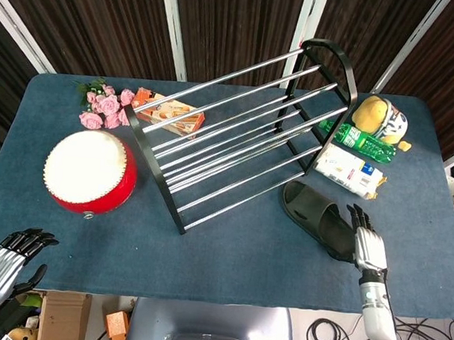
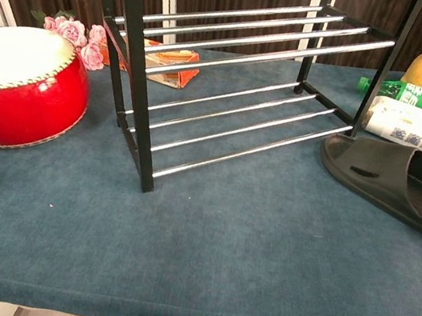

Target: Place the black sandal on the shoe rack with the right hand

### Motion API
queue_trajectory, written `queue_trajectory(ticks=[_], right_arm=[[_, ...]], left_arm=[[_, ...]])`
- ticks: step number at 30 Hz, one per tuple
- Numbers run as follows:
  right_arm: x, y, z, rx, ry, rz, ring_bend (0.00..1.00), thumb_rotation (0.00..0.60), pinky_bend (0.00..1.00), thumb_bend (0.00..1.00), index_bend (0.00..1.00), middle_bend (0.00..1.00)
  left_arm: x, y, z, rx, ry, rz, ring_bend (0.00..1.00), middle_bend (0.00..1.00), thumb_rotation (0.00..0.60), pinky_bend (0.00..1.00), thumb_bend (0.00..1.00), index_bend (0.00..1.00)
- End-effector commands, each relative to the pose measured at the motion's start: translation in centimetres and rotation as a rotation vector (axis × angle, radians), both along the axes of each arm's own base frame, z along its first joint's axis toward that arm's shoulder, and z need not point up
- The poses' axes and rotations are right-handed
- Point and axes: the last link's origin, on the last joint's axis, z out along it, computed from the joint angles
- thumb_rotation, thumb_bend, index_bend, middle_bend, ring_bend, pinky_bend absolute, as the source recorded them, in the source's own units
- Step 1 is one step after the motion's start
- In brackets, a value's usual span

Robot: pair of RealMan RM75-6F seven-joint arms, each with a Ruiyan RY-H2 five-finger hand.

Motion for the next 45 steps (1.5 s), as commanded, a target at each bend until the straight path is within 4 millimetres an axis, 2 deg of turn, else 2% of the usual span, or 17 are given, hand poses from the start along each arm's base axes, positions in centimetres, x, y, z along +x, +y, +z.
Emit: queue_trajectory(ticks=[1, 7, 9, 10, 12, 14, 17, 19, 22, 25, 26, 31, 35, 45], right_arm=[[-0.1, -0.4, -0.7, 0.023, -0.021, -0.002, 0.0, 0.6, 0.21, 0.06, 0.0, 0.0], [0.0, -0.9, -1.6, 0.021, -0.038, 0.009, 0.0, 0.6, 0.21, 0.06, 0.0, 0.0], [0.1, -1.1, -1.7, -0.012, -0.053, 0.014, 0.02, 0.6, 0.25, 0.06, 0.0, 0.0], [0.2, -1.3, -1.7, -0.037, -0.064, 0.018, 0.06, 0.6, 0.31, 0.06, 0.02, 0.03], [0.2, -1.4, -1.7, -0.101, -0.081, 0.032, 0.19, 0.6, 0.49, 0.08, 0.13, 0.15], [0.0, -1.4, -1.7, -0.141, -0.09, 0.035, 0.39, 0.6, 0.69, 0.17, 0.31, 0.34], [-0.2, -1.5, -1.7, -0.176, -0.075, 0.048, 0.55, 0.6, 0.83, 0.33, 0.48, 0.49], [-0.3, -1.5, -1.7, -0.19, -0.074, 0.055, 0.59, 0.6, 0.86, 0.42, 0.56, 0.54], [-0.3, -1.4, -1.5, -0.201, -0.085, 0.069, 0.61, 0.6, 0.89, 0.49, 0.6, 0.57], [-0.2, -1.3, -1.4, -0.205, -0.094, 0.081, 0.62, 0.6, 0.89, 0.51, 0.61, 0.58], [0.9, -0.7, -1.2, -0.208, -0.135, 0.127, 0.62, 0.6, 0.89, 0.52, 0.62, 0.58], [3.4, 1.3, -0.6, -0.129, -0.234, 0.214, 0.62, 0.6, 0.89, 0.52, 0.62, 0.58], [5.4, 2.8, 0.1, -0.084, -0.26, 0.282, 0.62, 0.6, 0.89, 0.52, 0.62, 0.58], [8.5, 3.0, 0.8, -0.047, -0.319, 0.319, 0.62, 0.6, 0.89, 0.52, 0.62, 0.58]], left_arm=[[0.0, 0.0, 0.0, 0.001, -0.002, 0.0, 0.2, 0.29, 0.6, 0.29, 0.45, 0.33], [0.0, 0.0, 0.1, 0.002, -0.007, -0.002, 0.2, 0.29, 0.6, 0.29, 0.45, 0.33], [0.0, 0.0, 0.1, -0.002, -0.008, -0.001, 0.2, 0.29, 0.6, 0.29, 0.45, 0.33], [0.0, 0.0, 0.1, -0.003, -0.007, -0.001, 0.2, 0.29, 0.6, 0.29, 0.45, 0.33], [0.0, 0.1, 0.0, -0.005, -0.006, -0.001, 0.2, 0.29, 0.6, 0.29, 0.45, 0.33], [0.0, 0.1, 0.0, -0.006, -0.008, 0.0, 0.2, 0.29, 0.6, 0.29, 0.45, 0.33], [0.0, 0.1, 0.1, -0.004, -0.008, 0.002, 0.2, 0.29, 0.6, 0.29, 0.45, 0.33], [0.0, 0.1, 0.1, -0.003, -0.009, 0.002, 0.2, 0.29, 0.6, 0.29, 0.45, 0.33], [-0.1, 0.2, 0.1, -0.004, -0.009, 0.003, 0.2, 0.29, 0.6, 0.29, 0.45, 0.33], [0.0, 0.2, 0.0, -0.005, -0.008, 0.003, 0.2, 0.29, 0.6, 0.29, 0.45, 0.33], [-0.1, 0.1, 0.0, -0.009, -0.005, 0.003, 0.2, 0.29, 0.6, 0.29, 0.45, 0.33], [0.0, 0.1, -0.2, -0.014, -0.002, 0.002, 0.2, 0.29, 0.6, 0.29, 0.45, 0.33], [0.0, 0.1, -0.2, -0.017, -0.002, 0.001, 0.2, 0.29, 0.6, 0.29, 0.45, 0.33], [0.0, 0.1, 0.0, -0.011, -0.009, 0.001, 0.2, 0.29, 0.6, 0.29, 0.45, 0.33]])
